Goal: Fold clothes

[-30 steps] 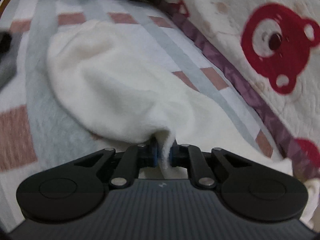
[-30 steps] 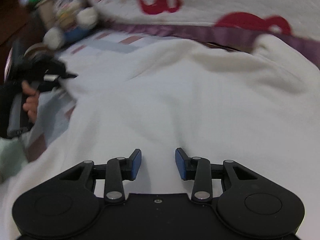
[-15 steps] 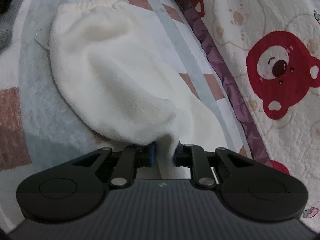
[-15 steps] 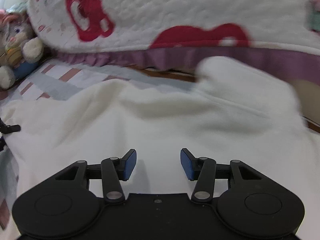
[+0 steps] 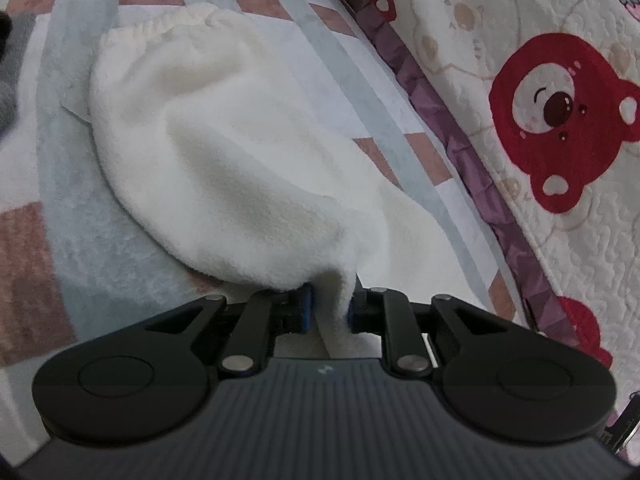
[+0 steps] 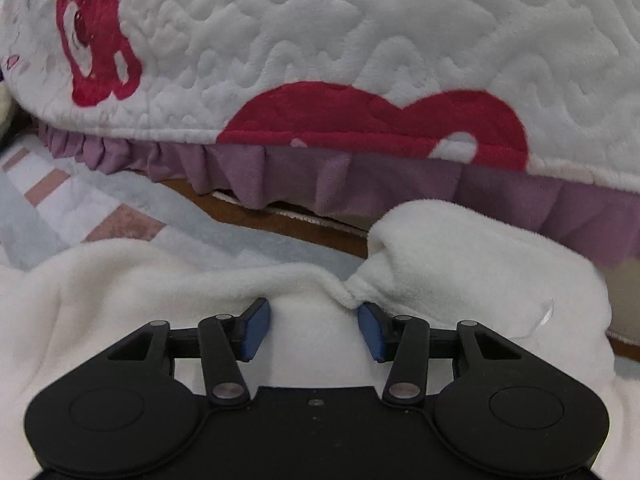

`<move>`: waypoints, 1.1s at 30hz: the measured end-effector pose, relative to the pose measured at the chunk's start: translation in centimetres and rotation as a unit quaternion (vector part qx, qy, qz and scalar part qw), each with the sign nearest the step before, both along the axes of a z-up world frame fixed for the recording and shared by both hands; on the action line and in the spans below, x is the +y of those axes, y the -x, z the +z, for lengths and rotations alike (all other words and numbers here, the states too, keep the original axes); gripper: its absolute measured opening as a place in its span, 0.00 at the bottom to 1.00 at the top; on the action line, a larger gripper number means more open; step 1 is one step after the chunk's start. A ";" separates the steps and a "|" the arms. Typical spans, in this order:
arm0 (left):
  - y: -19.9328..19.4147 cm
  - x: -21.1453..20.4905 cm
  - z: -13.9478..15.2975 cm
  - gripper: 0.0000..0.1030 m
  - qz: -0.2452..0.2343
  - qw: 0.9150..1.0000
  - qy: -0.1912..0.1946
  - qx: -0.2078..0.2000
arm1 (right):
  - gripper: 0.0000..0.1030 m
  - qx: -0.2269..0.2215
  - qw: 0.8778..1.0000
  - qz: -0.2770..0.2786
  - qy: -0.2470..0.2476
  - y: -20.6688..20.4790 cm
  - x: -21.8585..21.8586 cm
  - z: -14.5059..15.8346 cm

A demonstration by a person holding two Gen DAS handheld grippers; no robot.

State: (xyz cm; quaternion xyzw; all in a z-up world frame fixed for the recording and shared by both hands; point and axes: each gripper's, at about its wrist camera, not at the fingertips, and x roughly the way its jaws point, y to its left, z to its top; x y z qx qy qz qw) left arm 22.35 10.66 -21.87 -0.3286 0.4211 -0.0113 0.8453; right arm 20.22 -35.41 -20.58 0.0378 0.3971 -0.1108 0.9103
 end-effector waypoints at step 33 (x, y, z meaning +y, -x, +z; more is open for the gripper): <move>-5.5 10.2 0.8 0.08 0.089 0.983 -0.152 -0.060 | 0.58 0.019 0.987 0.154 -0.047 16.2 6.4 4.1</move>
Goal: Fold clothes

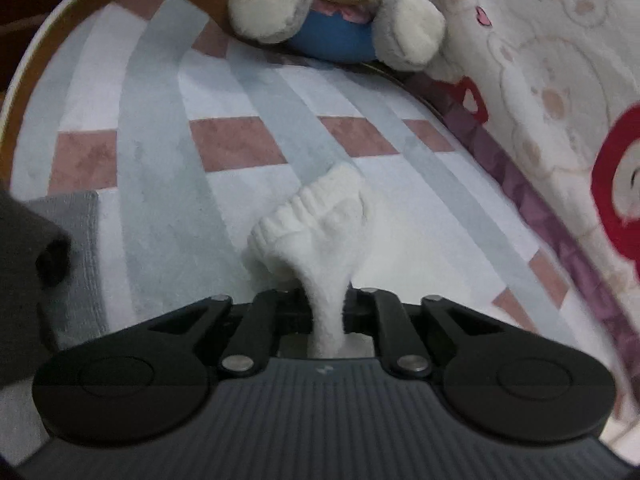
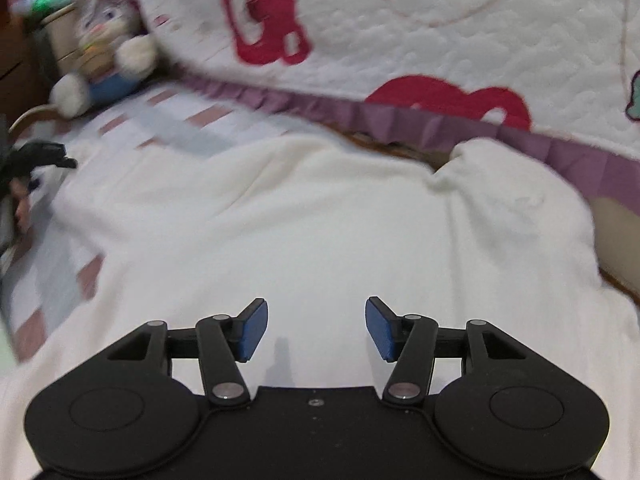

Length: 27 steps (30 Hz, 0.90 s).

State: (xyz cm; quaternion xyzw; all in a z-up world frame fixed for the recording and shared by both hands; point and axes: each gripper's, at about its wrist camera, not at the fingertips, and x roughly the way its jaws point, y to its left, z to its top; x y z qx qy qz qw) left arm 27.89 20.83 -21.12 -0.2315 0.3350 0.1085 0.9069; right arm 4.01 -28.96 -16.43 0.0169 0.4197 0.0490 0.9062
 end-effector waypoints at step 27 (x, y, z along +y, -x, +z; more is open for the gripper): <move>11.3 -31.4 11.3 0.10 -0.478 0.876 0.065 -0.022 | 0.58 0.014 0.941 -0.203 -0.269 8.4 -7.8 -2.4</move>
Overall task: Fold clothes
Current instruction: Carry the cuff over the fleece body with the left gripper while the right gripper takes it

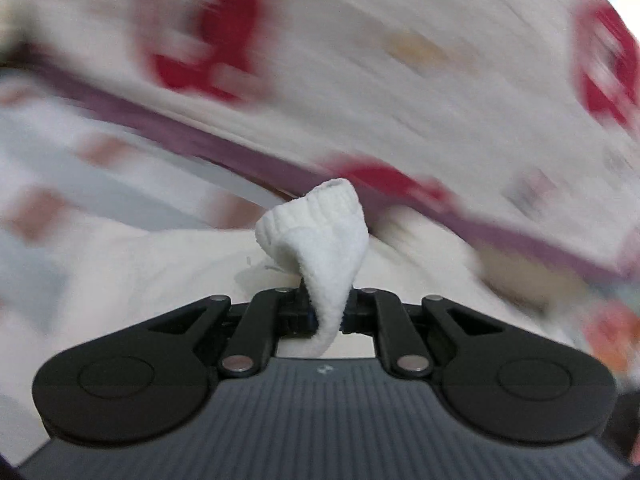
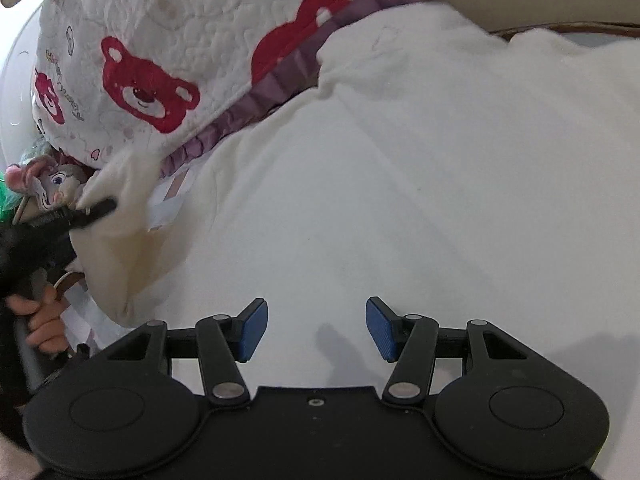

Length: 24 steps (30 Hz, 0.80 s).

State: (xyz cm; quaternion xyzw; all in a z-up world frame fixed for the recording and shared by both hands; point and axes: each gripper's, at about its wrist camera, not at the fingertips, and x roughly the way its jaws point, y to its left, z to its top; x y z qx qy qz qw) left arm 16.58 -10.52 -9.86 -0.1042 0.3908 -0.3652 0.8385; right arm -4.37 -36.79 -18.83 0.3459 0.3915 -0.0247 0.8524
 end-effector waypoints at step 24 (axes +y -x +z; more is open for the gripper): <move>9.9 -11.0 -8.6 0.13 -0.196 0.975 -0.007 0.107 | 0.59 -0.009 0.965 -0.123 -0.231 4.3 -7.7 -1.9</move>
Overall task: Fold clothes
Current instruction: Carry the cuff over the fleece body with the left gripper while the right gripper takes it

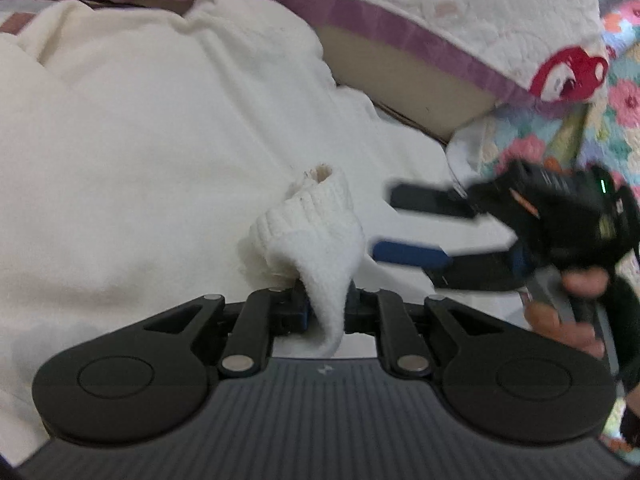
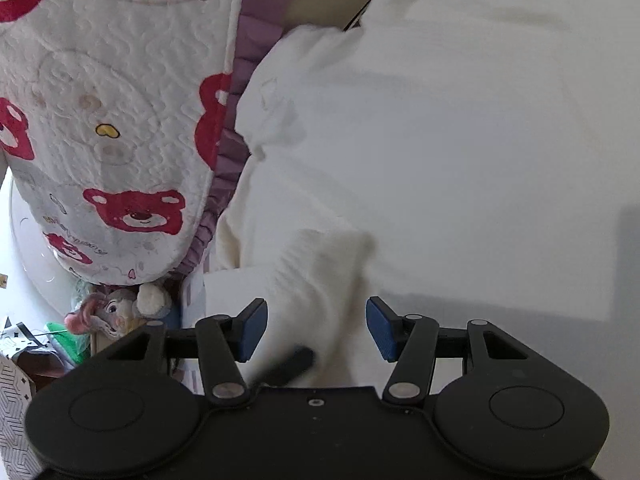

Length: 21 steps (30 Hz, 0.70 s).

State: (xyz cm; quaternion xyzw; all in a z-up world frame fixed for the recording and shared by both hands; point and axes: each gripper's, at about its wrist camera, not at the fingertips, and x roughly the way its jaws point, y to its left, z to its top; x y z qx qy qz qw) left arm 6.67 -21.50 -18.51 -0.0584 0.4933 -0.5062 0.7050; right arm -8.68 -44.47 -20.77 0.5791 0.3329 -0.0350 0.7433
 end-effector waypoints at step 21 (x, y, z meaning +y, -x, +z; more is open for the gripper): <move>0.7 2.6 5.1 0.23 -0.075 0.993 0.090 -0.033 | 0.17 0.015 0.973 0.082 0.214 -3.6 2.4 4.4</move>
